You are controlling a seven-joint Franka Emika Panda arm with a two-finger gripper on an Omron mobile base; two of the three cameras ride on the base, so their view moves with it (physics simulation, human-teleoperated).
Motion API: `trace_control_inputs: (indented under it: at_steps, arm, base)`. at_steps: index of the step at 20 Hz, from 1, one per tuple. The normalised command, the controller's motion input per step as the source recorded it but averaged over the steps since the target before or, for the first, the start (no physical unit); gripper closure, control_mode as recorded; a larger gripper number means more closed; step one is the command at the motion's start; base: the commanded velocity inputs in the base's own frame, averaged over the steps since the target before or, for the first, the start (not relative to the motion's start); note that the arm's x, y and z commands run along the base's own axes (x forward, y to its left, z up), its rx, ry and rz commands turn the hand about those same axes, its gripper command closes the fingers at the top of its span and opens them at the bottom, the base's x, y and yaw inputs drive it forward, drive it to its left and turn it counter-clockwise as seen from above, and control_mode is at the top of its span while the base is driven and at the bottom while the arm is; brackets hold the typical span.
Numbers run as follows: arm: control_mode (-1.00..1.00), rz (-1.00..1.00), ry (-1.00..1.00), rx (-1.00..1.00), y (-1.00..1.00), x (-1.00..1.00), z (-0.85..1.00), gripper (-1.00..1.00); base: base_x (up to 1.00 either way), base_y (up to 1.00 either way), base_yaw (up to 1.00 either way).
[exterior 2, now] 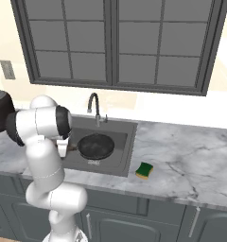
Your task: Pick the pan and sponge and place them into the sink. Then turn on the water.
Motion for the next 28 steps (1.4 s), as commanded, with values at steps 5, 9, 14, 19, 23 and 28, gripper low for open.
trace_control_inputs:
  at_steps: [5, 9, 14, 19, 23, 28]
  arm:
    - [-1.0, 0.0, -0.03, -0.01, -0.03, 0.06, -0.16, 1.0]
    - [-1.0, 0.0, -0.04, -0.01, -0.01, 0.06, -0.17, 1.0]
    - [-1.0, -0.01, 0.0, -0.02, -0.21, -0.09, -0.12, 1.0]
    - [-1.0, -0.05, 0.01, -0.01, -0.22, -0.2, -0.08, 1.0]
    - [-1.0, -0.06, 0.02, 0.0, -0.11, -0.12, -0.1, 1.0]
    - [-1.0, -0.01, 0.0, 0.0, -0.12, 0.0, -0.09, 1.0]
  base:
    - [0.0, 0.0, 0.0]
    - [0.0, 0.0, 0.0]
    - [0.0, 0.0, 0.0]
    - [0.0, 0.0, 0.0]
    - [0.0, 0.0, 0.0]
    - [0.0, 0.0, 0.0]
